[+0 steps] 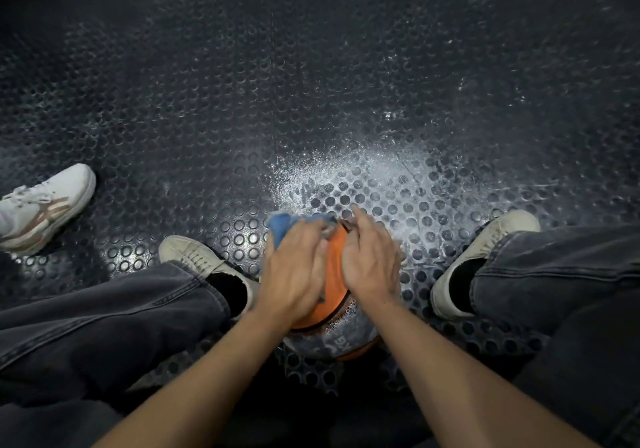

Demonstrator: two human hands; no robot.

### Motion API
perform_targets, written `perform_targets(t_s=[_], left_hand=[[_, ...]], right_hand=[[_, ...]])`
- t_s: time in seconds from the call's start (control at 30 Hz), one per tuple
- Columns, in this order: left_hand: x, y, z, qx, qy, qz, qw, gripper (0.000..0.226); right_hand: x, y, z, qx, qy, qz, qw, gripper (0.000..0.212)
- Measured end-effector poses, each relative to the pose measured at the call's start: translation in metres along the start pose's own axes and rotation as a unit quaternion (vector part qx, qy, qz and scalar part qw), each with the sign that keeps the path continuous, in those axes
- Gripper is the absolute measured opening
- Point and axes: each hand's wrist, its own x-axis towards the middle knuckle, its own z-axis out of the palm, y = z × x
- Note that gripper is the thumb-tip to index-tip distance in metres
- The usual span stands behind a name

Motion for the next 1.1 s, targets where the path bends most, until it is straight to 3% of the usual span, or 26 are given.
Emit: perform_targets(t_s=[0.03, 0.07, 0.17, 0.23, 0.33, 0.37, 0.47, 0.5, 0.53, 0.63, 0.67, 0.7, 0.8, 0.87, 0.97, 1.0, 1.1], left_hand=[[0.003, -0.003, 0.003, 0.001, -0.026, 0.027, 0.999, 0.034], [0.015, -0.002, 0.0, -0.007, -0.053, 0.003, 0.999, 0.034], [0.06, -0.005, -0.005, -0.037, -0.119, -0.161, 0.979, 0.031], [0.058, -0.002, -0.007, -0.008, -0.133, -0.097, 0.986, 0.034], [0.016, -0.003, -0.007, -0.029, -0.122, 0.119, 0.985, 0.041], [0.014, -0.012, -0.007, -0.03, -0.136, 0.116, 0.983, 0.041], [0.05, -0.022, -0.006, -0.068, -0.104, -0.112, 0.986, 0.03], [0.057, -0.018, -0.006, -0.049, -0.107, -0.151, 0.981, 0.03], [0.053, -0.014, -0.006, -0.028, -0.109, -0.136, 0.984, 0.031], [0.01, 0.005, -0.003, 0.004, -0.096, 0.064, 0.993, 0.042], [0.0, 0.004, -0.004, 0.009, -0.1, 0.095, 0.99, 0.045], [0.0, 0.0, -0.006, -0.003, -0.095, 0.072, 0.993, 0.045], [0.033, -0.002, -0.008, -0.072, -0.074, -0.162, 0.981, 0.03], [0.03, 0.01, -0.005, -0.034, -0.078, -0.146, 0.986, 0.03], [-0.009, 0.025, 0.009, 0.003, -0.063, 0.02, 0.998, 0.038], [-0.012, 0.021, 0.009, 0.01, -0.082, 0.04, 0.996, 0.039], [0.016, 0.002, -0.003, -0.036, -0.113, -0.116, 0.986, 0.036]], right_hand=[[0.001, 0.002, -0.001, 0.005, -0.007, -0.002, 1.0, 0.045], [0.002, 0.003, -0.001, 0.012, -0.014, -0.003, 1.0, 0.044], [0.005, 0.002, 0.001, 0.025, -0.016, 0.0, 1.0, 0.041], [0.006, 0.002, 0.003, 0.024, -0.015, 0.009, 1.0, 0.043], [0.011, 0.007, 0.0, 0.045, -0.004, 0.016, 0.999, 0.046], [0.012, 0.008, -0.001, 0.043, -0.009, 0.01, 0.999, 0.045], [0.011, 0.005, 0.002, 0.021, -0.02, -0.009, 1.0, 0.044], [0.01, 0.003, 0.003, 0.018, -0.019, -0.011, 1.0, 0.044], [0.01, 0.003, 0.004, 0.017, -0.016, -0.008, 1.0, 0.043], [0.014, 0.01, -0.002, 0.04, -0.016, 0.01, 0.999, 0.039], [0.016, 0.013, -0.004, 0.049, -0.021, 0.004, 0.999, 0.038], [0.016, 0.015, -0.006, 0.053, -0.027, -0.009, 0.998, 0.038], [0.015, 0.017, -0.008, 0.06, -0.036, -0.047, 0.996, 0.04], [0.011, 0.024, -0.009, 0.074, -0.026, -0.046, 0.996, 0.041], [0.005, 0.041, -0.02, 0.075, -0.015, -0.046, 0.996, 0.044], [0.004, 0.046, -0.023, 0.086, -0.02, -0.05, 0.995, 0.045], [0.005, 0.047, -0.027, 0.089, -0.049, -0.06, 0.993, 0.044]])
